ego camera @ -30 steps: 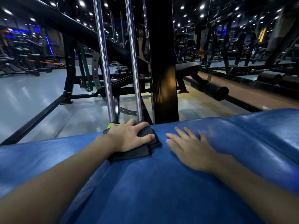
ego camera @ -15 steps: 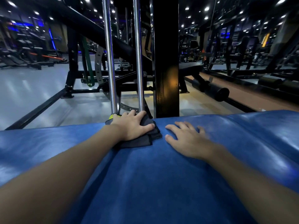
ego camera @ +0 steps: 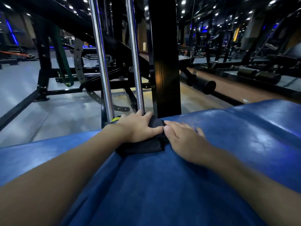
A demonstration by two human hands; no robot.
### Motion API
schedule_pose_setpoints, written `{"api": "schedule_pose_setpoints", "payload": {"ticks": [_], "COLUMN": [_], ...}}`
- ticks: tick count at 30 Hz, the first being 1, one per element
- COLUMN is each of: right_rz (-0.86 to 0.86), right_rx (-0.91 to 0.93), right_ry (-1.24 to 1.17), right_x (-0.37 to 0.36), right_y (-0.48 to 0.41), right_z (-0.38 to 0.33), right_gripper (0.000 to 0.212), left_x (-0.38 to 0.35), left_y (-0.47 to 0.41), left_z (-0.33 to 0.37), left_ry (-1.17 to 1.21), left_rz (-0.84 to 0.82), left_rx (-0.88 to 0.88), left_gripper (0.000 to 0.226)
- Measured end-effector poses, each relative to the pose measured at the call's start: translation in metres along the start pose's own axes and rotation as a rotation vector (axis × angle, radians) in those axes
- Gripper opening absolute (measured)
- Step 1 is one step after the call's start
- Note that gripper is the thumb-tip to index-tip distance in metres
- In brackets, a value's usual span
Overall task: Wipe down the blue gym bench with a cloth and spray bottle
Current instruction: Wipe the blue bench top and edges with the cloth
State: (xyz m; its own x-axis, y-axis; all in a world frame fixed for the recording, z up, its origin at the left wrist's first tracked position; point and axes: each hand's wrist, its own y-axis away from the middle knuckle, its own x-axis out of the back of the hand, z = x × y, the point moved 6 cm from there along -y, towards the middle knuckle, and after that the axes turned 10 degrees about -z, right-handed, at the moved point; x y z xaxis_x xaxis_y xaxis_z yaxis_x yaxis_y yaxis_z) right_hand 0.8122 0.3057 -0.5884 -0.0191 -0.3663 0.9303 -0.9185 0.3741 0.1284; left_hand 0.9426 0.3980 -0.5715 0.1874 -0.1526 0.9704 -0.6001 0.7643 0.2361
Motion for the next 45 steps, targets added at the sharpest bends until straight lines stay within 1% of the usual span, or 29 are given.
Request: {"api": "schedule_pose_setpoints", "payload": {"ticks": [1,3,5,8,12,16,17,20,23,25,28,30,32,33,35,38,39,42,45], "right_rz": [0.001,0.003,0.001,-0.021,-0.019,-0.016,-0.017,-0.009,0.004,-0.010,-0.050,-0.067,-0.040,-0.034,-0.056,-0.091,-0.081,-0.058,-0.042], "right_rx": [-0.006,-0.029,-0.066,-0.099,-0.109,-0.064,-0.060,-0.039,-0.038,-0.051,-0.089,-0.129,-0.127,-0.103,-0.023,0.040,0.041,0.034,0.024], "right_ry": [-0.027,0.023,0.067,0.098,0.124,0.132,0.129,0.111,0.102,0.116,0.150,0.206,0.235,0.210,0.133,0.123,0.117,0.056,0.071], "right_x": [-0.003,-0.008,-0.009,-0.007,-0.008,-0.008,-0.008,-0.008,-0.007,-0.007,-0.007,-0.007,-0.008,-0.010,-0.017,-0.036,-0.039,-0.037,-0.035], "right_y": [0.000,-0.001,0.000,0.006,0.008,0.011,0.011,0.010,0.009,0.009,0.009,0.008,0.003,0.001,-0.002,-0.004,-0.005,-0.005,-0.004], "right_z": [-0.004,-0.008,-0.008,-0.010,-0.015,-0.020,-0.020,-0.020,-0.019,-0.019,-0.018,-0.020,-0.032,-0.043,-0.069,-0.089,-0.089,-0.085,-0.087], "right_gripper": [0.055,0.062,0.070,0.067,0.064,0.068,0.070,0.076,0.073,0.064,0.057,0.049,0.041,0.041,0.052,0.068,0.070,0.065,0.061], "left_x": [0.002,0.004,0.001,-0.003,-0.010,-0.012,-0.009,0.001,0.003,0.000,-0.005,-0.007,-0.009,-0.010,-0.012,-0.012,-0.011,-0.007,-0.007], "left_y": [-0.004,-0.009,-0.007,0.007,0.035,0.050,0.046,0.028,0.020,0.022,0.031,0.040,0.051,0.058,0.068,0.069,0.066,0.053,0.052], "left_z": [0.001,0.002,-0.001,-0.014,-0.045,-0.060,-0.057,-0.038,-0.030,-0.035,-0.053,-0.066,-0.080,-0.088,-0.101,-0.103,-0.099,-0.086,-0.089], "left_ry": [0.006,0.011,0.011,0.009,-0.041,-0.050,-0.030,0.029,0.054,0.060,0.056,0.046,0.043,0.044,0.043,0.052,0.061,0.080,0.093], "left_rz": [0.000,0.003,-0.012,-0.023,0.014,0.010,0.004,0.019,0.019,0.011,-0.003,0.009,0.019,0.018,0.016,0.022,0.022,0.017,0.002], "left_rx": [-0.027,-0.058,-0.081,-0.093,-0.063,-0.013,-0.018,-0.077,-0.102,-0.100,-0.073,-0.053,-0.046,-0.038,-0.007,0.025,0.020,-0.024,-0.039], "left_gripper": [0.090,0.084,0.089,0.107,0.103,0.108,0.105,0.081,0.072,0.074,0.093,0.092,0.090,0.094,0.100,0.099,0.097,0.084,0.076]}}
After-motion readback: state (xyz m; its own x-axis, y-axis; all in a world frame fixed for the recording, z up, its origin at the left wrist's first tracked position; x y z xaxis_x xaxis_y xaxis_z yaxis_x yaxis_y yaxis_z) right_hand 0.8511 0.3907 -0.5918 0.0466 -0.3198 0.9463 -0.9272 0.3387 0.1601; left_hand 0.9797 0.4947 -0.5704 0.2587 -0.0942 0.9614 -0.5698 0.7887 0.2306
